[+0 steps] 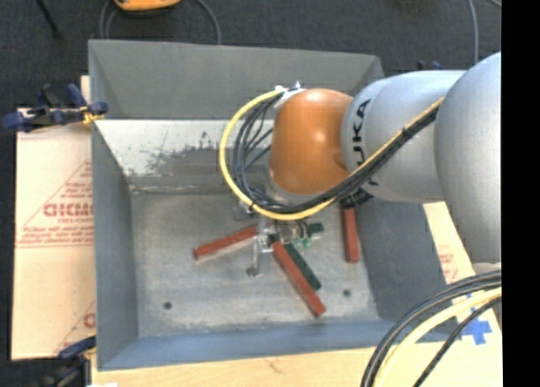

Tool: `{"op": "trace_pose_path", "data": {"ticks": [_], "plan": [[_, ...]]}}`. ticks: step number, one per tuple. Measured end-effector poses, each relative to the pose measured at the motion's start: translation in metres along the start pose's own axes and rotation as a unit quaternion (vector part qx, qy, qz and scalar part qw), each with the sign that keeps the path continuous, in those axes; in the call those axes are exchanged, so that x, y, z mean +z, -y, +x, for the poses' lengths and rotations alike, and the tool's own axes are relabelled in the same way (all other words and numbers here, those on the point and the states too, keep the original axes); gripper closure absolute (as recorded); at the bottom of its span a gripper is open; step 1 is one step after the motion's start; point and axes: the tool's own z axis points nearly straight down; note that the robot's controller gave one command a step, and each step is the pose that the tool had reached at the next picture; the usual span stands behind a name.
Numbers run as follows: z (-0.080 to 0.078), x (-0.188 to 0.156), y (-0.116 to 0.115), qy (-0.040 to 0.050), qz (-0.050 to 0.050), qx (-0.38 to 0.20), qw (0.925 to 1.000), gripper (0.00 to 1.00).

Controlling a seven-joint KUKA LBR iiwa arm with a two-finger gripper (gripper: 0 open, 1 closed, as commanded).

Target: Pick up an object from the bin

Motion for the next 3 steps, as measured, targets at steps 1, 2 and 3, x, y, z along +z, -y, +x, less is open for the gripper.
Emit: {"op": "trace_pose_path", "data": {"ticks": [1, 2, 3], "plan": [[-0.028, 0.011, -0.029, 0.0105, 0.001, -0.051, 0.9987, 0.0], [0.005, 0.045, 0.019, 0.0061, 0.0, -0.043, 0.9991, 1.0], [0.005, 0.045, 0.019, 0.0061, 0.0, -0.042, 0.9991, 1.0]]}}
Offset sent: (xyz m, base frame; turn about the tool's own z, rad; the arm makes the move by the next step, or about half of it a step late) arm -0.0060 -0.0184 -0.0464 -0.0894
